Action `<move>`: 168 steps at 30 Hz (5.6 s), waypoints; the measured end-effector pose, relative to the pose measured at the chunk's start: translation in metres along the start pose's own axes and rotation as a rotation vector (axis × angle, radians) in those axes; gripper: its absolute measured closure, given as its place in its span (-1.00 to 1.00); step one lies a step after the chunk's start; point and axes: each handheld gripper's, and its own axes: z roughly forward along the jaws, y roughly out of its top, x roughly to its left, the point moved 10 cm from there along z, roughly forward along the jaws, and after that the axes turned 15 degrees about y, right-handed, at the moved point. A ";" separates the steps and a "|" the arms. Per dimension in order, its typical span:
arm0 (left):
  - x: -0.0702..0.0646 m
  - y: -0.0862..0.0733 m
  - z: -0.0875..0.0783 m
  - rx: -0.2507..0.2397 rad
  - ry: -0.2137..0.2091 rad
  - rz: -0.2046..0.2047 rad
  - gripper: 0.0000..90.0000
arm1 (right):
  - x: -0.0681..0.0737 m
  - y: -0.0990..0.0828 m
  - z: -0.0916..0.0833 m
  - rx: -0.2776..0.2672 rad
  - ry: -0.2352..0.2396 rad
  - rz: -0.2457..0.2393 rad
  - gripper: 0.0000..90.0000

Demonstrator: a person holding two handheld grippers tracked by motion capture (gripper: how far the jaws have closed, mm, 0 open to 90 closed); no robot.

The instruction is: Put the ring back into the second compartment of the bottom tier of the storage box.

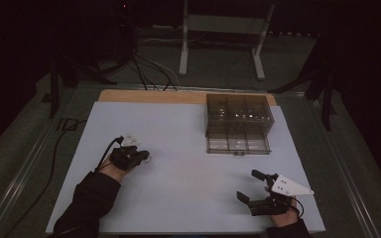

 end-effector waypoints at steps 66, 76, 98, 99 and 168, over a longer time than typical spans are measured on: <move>-0.114 0.079 0.025 -0.078 -0.229 0.238 0.96 | 0.000 0.000 -0.004 -0.005 -0.003 0.004 -0.88; -0.128 0.094 0.026 -0.114 -0.266 0.257 0.96 | 0.001 0.000 -0.004 -0.003 0.001 0.003 -0.88; -0.159 0.135 0.038 -0.175 -0.305 0.253 0.96 | 0.001 -0.001 -0.006 -0.002 -0.002 0.000 -0.88; -0.159 0.135 0.038 -0.175 -0.305 0.253 0.96 | 0.001 -0.001 -0.006 -0.002 -0.002 0.000 -0.88; -0.196 0.197 0.052 -0.227 -0.336 0.195 -0.06 | 0.001 0.001 -0.010 -0.018 -0.001 0.009 -0.88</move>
